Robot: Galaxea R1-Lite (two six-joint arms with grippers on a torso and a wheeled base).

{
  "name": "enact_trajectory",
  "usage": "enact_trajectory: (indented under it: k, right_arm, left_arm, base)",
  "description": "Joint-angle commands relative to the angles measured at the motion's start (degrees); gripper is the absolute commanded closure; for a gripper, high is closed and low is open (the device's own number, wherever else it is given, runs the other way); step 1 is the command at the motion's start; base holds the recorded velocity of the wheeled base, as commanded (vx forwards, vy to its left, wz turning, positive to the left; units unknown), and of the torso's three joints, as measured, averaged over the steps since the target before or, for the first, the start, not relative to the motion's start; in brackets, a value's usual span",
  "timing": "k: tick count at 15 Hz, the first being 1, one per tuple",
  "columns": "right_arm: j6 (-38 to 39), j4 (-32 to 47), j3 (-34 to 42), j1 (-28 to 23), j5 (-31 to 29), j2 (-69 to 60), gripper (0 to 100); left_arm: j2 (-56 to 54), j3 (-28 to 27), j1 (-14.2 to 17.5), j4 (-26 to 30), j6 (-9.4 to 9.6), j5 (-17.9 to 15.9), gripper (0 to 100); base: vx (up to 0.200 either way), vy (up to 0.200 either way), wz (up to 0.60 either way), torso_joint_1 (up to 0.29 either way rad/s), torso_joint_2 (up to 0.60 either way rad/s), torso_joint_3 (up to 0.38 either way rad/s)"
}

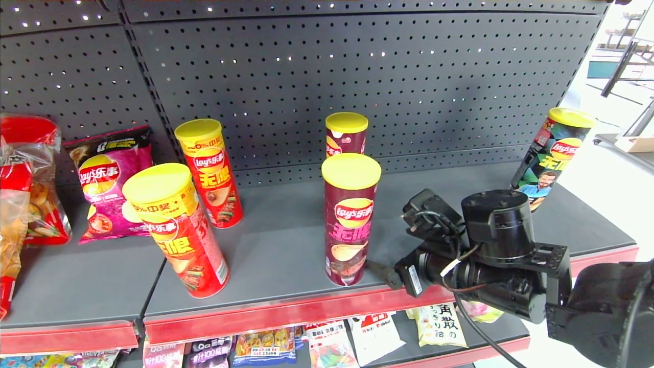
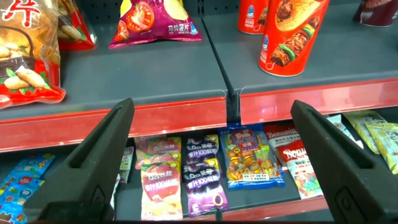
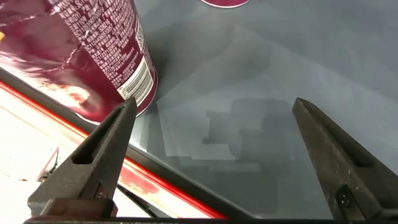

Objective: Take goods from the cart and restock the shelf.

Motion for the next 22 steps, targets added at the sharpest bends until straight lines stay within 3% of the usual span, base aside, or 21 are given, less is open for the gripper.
enact_trajectory:
  k: [1, 10, 15, 16, 17, 18, 19, 22]
  right_arm:
    - [0.0, 0.0, -0.2, 0.1, 0.0, 0.3, 0]
    - [0.2, 0.0, 1.5, -0.5, -2.1, -5.0, 0]
    - [-0.8, 0.7, 11.0, -4.1, -6.9, -25.9, 0]
    - [-4.7, 0.8, 15.1, -8.0, -9.2, -36.3, 0]
    - [-5.1, 0.9, 15.4, -8.4, -9.4, -37.2, 0]
    - [-7.7, 6.7, 16.6, -13.9, -10.8, -50.1, 0]
    - [-7.8, 11.4, 16.1, -15.8, -10.8, -55.3, 0]
    - [-7.5, 42.5, 10.8, -22.2, -10.7, -79.4, 0]
  left_arm:
    - [0.0, -0.1, 0.0, 0.0, -0.01, 0.0, 0]
    - [0.0, -0.1, 0.0, 0.1, -0.09, 0.0, 0]
    - [0.0, -0.1, 0.0, 0.1, -0.01, -0.1, 0]
    - [0.0, -0.1, 0.0, 0.1, -0.01, -0.1, 0]
    - [0.0, -0.1, 0.0, 0.1, -0.01, -0.1, 0]
    - [0.5, -0.1, -0.1, 0.1, 0.08, -0.1, 0]
    - [0.5, -0.1, -0.1, 0.1, 0.08, -0.1, 0]
    - [0.4, -0.1, -0.1, 0.1, -0.01, -0.1, 0]
  base:
    - [0.0, 0.0, 0.0, 0.0, 0.0, 0.0]
    - [0.0, 0.0, 0.0, 0.0, 0.0, 0.0]
    - [0.0, 0.0, 0.0, 0.0, 0.0, 0.0]
    - [0.0, 0.0, 0.0, 0.0, 0.0, 0.0]
    - [0.0, 0.0, 0.0, 0.0, 0.0, 0.0]
    - [0.0, 0.0, 0.0, 0.0, 0.0, 0.0]
    - [0.0, 0.0, 0.0, 0.0, 0.0, 0.0]
    - [0.0, 0.0, 0.0, 0.0, 0.0, 0.0]
